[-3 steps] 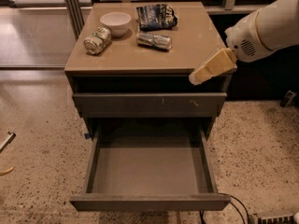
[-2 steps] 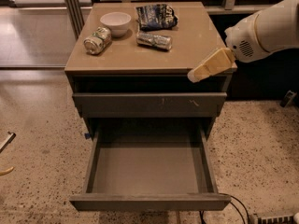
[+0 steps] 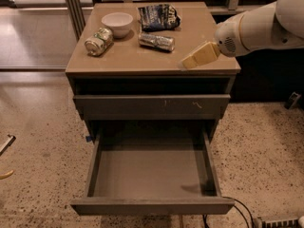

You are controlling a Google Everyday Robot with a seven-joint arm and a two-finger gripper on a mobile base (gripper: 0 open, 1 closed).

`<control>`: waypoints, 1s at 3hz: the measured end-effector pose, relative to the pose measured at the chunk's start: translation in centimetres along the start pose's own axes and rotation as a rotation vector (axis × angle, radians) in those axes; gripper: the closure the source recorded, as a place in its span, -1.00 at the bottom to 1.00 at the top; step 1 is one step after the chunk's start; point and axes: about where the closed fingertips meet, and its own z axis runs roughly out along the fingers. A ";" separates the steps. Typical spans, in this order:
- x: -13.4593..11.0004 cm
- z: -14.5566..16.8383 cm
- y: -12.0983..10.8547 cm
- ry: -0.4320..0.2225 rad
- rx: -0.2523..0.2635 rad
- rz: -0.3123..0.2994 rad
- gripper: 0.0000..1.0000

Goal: Place redbull can into middle drawer

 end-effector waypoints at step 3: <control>-2.8 8.2 -6.1 -0.092 0.010 0.038 -1.00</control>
Offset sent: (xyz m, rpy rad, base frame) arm 0.1161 0.0160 -0.0121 0.1167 -0.0676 0.0009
